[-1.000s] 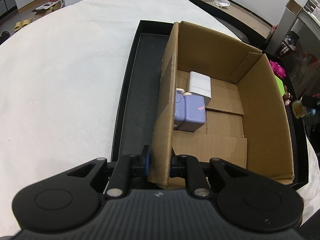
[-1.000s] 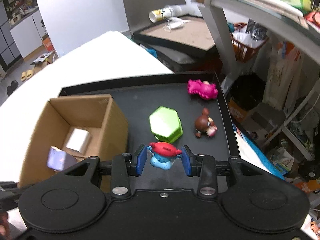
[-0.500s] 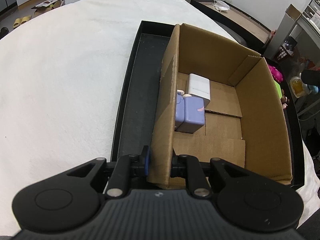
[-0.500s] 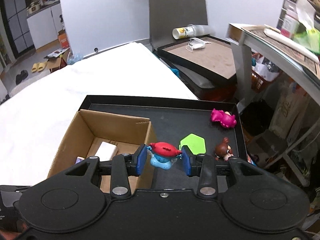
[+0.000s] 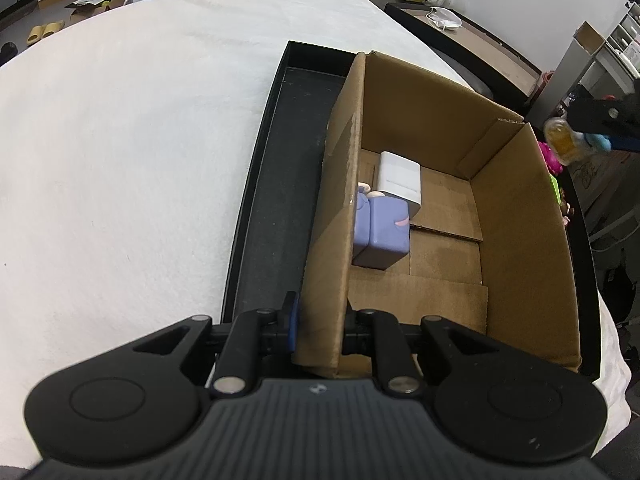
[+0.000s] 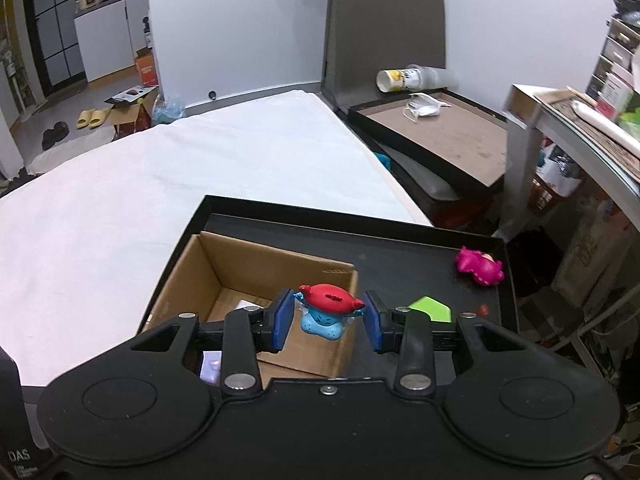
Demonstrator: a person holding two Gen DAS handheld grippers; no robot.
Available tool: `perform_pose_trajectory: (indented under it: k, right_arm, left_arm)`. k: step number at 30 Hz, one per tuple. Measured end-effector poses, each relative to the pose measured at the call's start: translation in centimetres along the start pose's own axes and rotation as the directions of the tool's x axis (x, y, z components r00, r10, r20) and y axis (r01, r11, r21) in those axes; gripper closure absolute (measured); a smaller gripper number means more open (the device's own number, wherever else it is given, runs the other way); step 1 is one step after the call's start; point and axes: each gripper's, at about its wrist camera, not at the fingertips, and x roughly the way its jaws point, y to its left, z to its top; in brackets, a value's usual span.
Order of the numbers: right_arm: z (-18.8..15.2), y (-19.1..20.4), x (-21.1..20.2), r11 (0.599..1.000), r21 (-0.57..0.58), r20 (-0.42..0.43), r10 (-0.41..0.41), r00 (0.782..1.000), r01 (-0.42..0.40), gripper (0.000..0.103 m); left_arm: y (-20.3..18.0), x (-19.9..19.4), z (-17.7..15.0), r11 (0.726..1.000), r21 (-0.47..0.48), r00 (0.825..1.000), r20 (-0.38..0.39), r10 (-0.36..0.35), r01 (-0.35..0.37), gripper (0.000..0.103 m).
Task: Organize rigid objects
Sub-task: 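Carry the troll figure with the right gripper into the box and release it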
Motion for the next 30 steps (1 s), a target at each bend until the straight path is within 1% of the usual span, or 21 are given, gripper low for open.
perform_pose_trajectory:
  k: [11,13,15,16,20,23,26,30]
  right_arm:
    - [0.8,2.3,1.5,0.999,-0.032,-0.016,0.01,1.0,-0.011,0.066]
    - [0.9,2.6,2.0,0.999,-0.027,-0.025,-0.022,0.999,0.021,0.061]
    - [0.8,2.6,2.2,0.999,-0.032,-0.028,-0.018,0.999,0.017,0.06]
    - [0.8,2.6,2.2,0.999,-0.031,-0.031,-0.009,0.999,0.008,0.06]
    - [0.5,2.4,1.9,0.999,-0.042,-0.035,-0.003,0.999,0.002,0.059]
    - [0.1,1.8,1.6,0.999,-0.035,-0.038,0.001,0.999,-0.003,0.057]
    - [-0.3,0.9,1.3,0.999,-0.031,-0.036,-0.008,0.999,0.007,0.054]
    - [-1.0,-0.6,0.7,1.0,-0.009,-0.038,-0.01,0.999,0.01,0.053]
  left_arm:
    - [0.2,0.0,0.0,1.0,-0.007,1.0,-0.002,-0.01,0.01,0.086]
    - [0.2,0.0,0.0,1.0,-0.008,1.0,-0.001,-0.011,0.011,0.086]
    - [0.3,0.0,0.0,1.0,-0.008,1.0,-0.001,-0.011,0.011,0.086]
    - [0.3,0.0,0.0,1.0,-0.008,1.0,-0.001,-0.015,0.015,0.084]
    - [0.3,0.0,0.0,1.0,-0.014,1.0,0.0,-0.013,0.013,0.085]
    - [0.2,-0.1,0.0,1.0,-0.008,1.0,0.002,-0.01,0.01,0.085]
    - [0.2,-0.1,0.0,1.0,-0.007,1.0,0.003,-0.009,0.009,0.085]
    - [0.2,-0.1,0.0,1.0,-0.008,1.0,0.003,-0.01,0.01,0.085]
